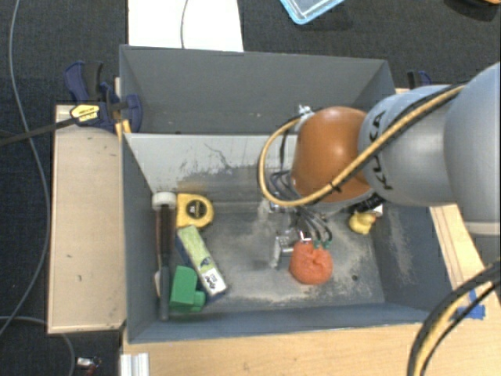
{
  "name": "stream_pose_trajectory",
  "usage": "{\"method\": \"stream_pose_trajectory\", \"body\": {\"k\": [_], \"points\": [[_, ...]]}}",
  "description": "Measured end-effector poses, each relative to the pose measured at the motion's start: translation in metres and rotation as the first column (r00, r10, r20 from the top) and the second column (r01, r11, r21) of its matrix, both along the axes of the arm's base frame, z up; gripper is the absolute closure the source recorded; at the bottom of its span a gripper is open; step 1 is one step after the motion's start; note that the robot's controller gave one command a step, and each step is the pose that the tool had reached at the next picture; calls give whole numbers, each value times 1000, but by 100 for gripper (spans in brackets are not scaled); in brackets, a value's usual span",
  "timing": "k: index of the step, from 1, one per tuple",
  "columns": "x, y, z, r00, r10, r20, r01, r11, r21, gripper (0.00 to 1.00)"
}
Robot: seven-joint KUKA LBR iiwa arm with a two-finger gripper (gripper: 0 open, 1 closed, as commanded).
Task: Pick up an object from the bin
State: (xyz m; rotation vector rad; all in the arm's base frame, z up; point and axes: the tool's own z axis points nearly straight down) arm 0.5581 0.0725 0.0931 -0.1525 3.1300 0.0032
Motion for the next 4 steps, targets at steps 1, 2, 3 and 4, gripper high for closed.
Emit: {"method": "stream_pose_trajectory", "body": {"k": [1, 2, 3, 4], "points": [[-13, -29, -13, 1000, -23, -1, 23, 1000, 0, 0], [-10, -50, -10, 995, 104, 2, -104, 995, -1, 0], [-20, -72, -16, 988, -154, -2, 154, 988, 2, 0], [-29, -122, -17, 996, -92, 1, 92, 996, 1, 0]]}}
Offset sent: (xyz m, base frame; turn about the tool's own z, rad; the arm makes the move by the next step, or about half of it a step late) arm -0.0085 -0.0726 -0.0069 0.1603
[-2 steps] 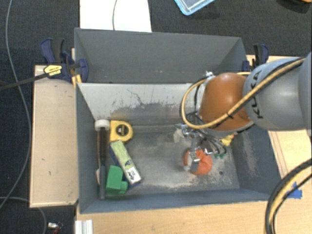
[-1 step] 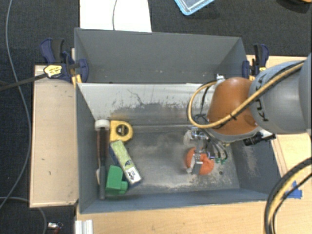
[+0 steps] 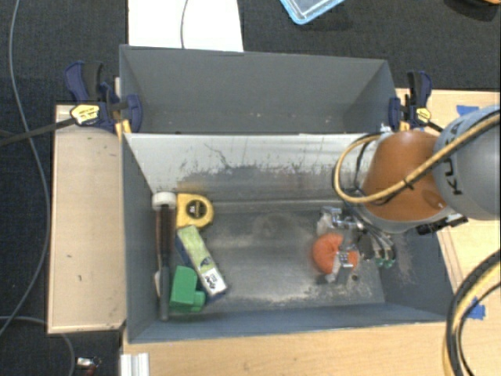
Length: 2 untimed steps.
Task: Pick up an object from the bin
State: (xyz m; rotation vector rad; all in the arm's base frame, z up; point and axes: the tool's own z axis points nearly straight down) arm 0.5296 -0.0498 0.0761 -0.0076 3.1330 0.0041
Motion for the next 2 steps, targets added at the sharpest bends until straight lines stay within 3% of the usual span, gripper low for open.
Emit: {"method": "stream_pose_trajectory", "body": {"k": [1, 2], "points": [[-31, -38, 28, 996, -92, -4, 92, 996, 3, 100], [-31, -38, 28, 996, -94, -4, 94, 996, 3, 100]]}}
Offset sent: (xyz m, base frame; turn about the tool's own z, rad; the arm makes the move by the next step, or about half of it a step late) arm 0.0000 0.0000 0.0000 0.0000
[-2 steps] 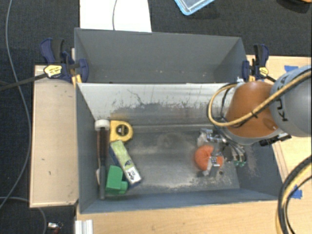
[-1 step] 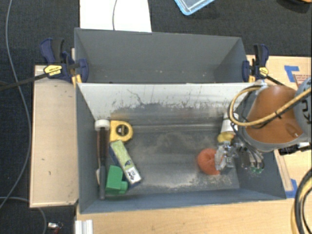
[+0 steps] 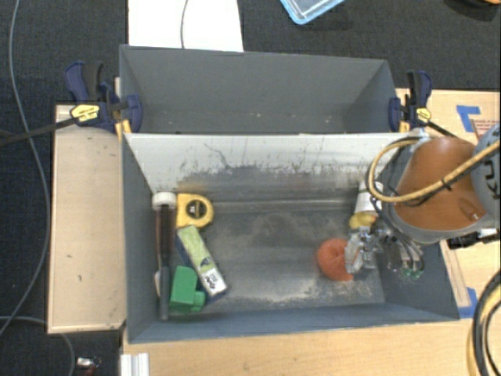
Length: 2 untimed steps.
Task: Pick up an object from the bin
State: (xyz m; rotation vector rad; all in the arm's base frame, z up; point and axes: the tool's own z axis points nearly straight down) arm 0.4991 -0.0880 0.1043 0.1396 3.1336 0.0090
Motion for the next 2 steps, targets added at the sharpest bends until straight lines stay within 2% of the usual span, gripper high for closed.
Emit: {"method": "stream_pose_trajectory", "body": {"k": [1, 2], "points": [[21, -13, -29, 1000, -3, 3, 3, 1000, 1, 100], [37, -37, -30, 1000, 21, 12, -21, 1000, -1, 0]]}}
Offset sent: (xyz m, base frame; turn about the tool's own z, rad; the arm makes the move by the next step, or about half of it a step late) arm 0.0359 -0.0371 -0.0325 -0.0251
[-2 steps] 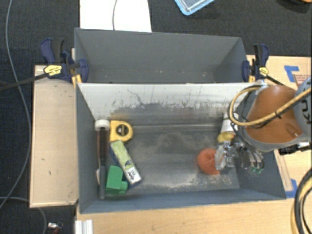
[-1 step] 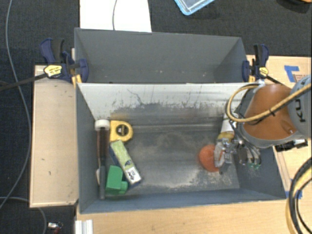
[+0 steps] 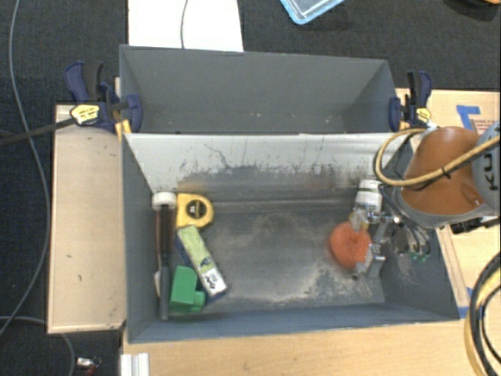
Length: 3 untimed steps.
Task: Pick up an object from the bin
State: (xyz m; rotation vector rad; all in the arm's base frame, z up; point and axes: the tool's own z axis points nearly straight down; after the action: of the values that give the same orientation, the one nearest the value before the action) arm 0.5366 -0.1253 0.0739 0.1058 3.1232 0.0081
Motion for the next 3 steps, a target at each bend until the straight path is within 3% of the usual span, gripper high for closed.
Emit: {"method": "stream_pose_trajectory", "body": {"k": [2, 3], "points": [[-2, -1, 1, 999, 38, 0, -38, 999, 0, 0], [17, 3, -2, 991, 132, 6, -132, 991, -2, 100]]}}
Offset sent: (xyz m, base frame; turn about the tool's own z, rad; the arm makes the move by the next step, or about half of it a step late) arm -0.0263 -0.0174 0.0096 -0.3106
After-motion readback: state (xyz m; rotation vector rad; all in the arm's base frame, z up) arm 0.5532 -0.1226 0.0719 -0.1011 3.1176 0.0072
